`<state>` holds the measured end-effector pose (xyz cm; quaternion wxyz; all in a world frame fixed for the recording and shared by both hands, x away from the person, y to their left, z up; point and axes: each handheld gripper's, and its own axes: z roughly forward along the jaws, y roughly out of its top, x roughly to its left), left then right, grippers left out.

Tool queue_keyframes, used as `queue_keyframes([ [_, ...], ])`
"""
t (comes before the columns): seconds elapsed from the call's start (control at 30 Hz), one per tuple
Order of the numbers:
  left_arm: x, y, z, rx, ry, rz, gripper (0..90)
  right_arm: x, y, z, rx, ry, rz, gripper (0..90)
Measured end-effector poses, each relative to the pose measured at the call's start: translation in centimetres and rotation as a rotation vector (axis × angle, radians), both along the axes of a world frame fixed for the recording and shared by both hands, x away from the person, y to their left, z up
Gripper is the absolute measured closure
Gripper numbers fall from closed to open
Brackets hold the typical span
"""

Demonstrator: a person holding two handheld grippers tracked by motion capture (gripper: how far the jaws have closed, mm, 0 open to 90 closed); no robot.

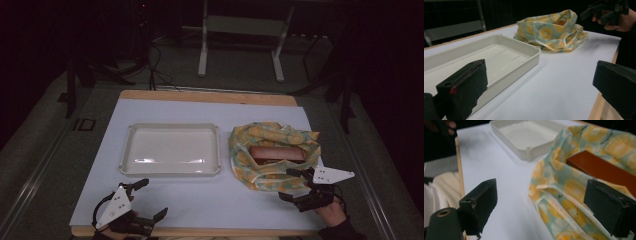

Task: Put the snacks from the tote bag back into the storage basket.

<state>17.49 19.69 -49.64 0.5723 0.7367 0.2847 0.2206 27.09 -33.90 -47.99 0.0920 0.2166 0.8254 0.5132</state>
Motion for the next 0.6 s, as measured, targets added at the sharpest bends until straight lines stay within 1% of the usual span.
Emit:
queue_keyframes([
  [0.03, -0.03, -0.03, -0.02, 0.006, 0.003, 0.007, 0.0, 0.04, 0.00, -0.08, -0.010, 0.018, 0.019, 11.6],
  [0.07, -0.21, -0.17, -0.03, 0.023, 0.001, 0.010, 0.0, 0.03, -0.05, -0.11, -0.007, 0.022, 0.023, 11.6],
  [0.1, -0.21, -0.17, -0.03, 0.023, 0.001, 0.010, 0.0, 0.03, -0.05, -0.11, -0.007, 0.022, 0.023, 11.6],
  [0.13, -0.31, -0.25, 0.02, 0.021, 0.001, 0.008, 0.0, 0.12, -0.18, -0.24, -0.013, 0.040, 0.032, 10.8],
  [0.17, -0.40, -0.32, 0.14, 0.007, 0.004, 0.003, 0.0, 0.17, -0.23, -0.30, -0.017, 0.041, 0.031, 10.8],
  [0.23, -0.48, -0.37, 0.20, 0.000, 0.001, 0.002, 0.0, 0.20, -0.29, -0.37, -0.025, 0.045, 0.029, 10.8],
  [0.27, -0.58, -0.41, 0.27, 0.003, -0.006, 0.004, 0.0, 0.18, -0.39, -0.45, -0.049, 0.037, 0.018, 10.8],
  [0.3, -0.64, -0.45, 0.29, 0.007, -0.007, 0.009, 0.0, 0.18, -0.39, -0.45, -0.049, 0.037, 0.018, 10.8],
  [0.33, -0.71, -0.51, 0.31, 0.014, -0.007, 0.013, 0.0, 0.11, -0.38, -0.39, -0.064, 0.029, -0.006, 10.8],
  [0.37, -0.77, -0.54, 0.34, 0.014, -0.003, 0.013, 0.0, 0.21, -0.39, -0.37, -0.069, 0.040, -0.008, 10.8],
  [0.4, -0.84, -0.61, 0.37, 0.012, 0.005, 0.015, 0.0, 0.26, -0.43, -0.34, -0.075, 0.051, 0.005, 10.8],
  [0.43, -0.84, -0.61, 0.37, 0.012, 0.005, 0.015, 0.0, 0.18, -0.40, -0.34, -0.081, 0.044, 0.013, 10.8],
  [0.47, -0.84, -0.64, 0.42, 0.011, 0.014, 0.014, 0.0, 0.11, -0.34, -0.33, -0.089, 0.035, 0.021, 10.8],
  [0.57, -0.78, -0.67, 0.40, 0.018, 0.018, 0.015, 0.0, -0.03, -0.09, -0.21, -0.110, 0.038, 0.046, 10.8],
  [0.6, -0.76, -0.71, 0.37, 0.029, 0.019, 0.013, 0.0, -0.05, -0.02, -0.16, -0.110, 0.039, 0.059, 10.8],
])
